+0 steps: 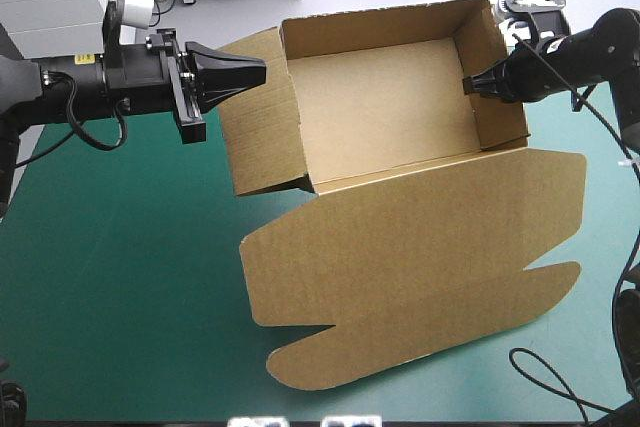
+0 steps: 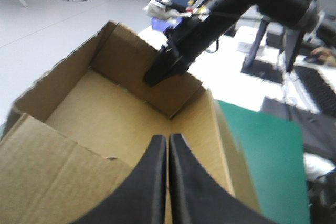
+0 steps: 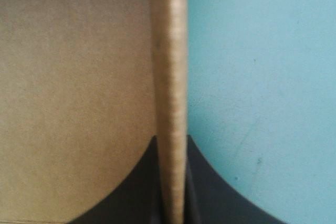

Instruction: Fold the box

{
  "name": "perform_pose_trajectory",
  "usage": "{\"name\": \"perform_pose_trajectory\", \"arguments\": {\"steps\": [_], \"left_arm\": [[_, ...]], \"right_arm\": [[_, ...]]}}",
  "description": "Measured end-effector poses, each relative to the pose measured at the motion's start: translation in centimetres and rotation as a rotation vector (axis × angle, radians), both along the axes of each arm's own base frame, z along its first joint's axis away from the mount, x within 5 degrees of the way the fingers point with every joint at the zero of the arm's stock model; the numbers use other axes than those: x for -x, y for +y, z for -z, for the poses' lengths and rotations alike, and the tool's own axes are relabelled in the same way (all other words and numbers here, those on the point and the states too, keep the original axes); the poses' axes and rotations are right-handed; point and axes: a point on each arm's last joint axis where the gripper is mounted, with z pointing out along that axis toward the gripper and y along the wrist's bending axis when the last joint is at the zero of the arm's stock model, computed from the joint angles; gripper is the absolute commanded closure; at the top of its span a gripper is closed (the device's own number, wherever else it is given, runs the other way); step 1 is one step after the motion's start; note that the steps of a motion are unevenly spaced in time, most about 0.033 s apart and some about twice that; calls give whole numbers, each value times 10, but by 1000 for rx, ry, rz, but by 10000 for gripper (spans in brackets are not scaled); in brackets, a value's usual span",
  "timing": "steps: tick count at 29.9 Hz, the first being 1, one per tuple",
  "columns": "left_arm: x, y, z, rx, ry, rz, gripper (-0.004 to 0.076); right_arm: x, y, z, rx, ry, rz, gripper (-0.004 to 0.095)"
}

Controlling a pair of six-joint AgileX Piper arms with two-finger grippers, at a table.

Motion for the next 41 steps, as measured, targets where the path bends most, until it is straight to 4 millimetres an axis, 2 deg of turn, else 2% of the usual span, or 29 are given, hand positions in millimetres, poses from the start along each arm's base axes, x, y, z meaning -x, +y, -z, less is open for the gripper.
{"name": "perform_pose_trajectory", "arguments": {"steps": [6,14,23,29,33,41], "left_arm": [[0,14,-3,-235,-40,-168,731],[-9,46,12,-526,51,-509,731],[-16,85,17,-741,120,-905,731],[-18,102,20,-820,138,-1076,731],[-23,102,38,-858,196,-1066,731],[-42,98,106,-939,320,-967,731]], "right_arm": [[0,0,0,0,-1,0,926],[0,0,0,0,-2,1,926],[0,0,0,0,-2,1,926],[0,0,0,0,-3,1,926],[0,0,0,0,-3,1,926],[0,0,0,-6,-3,-1,926]]}}
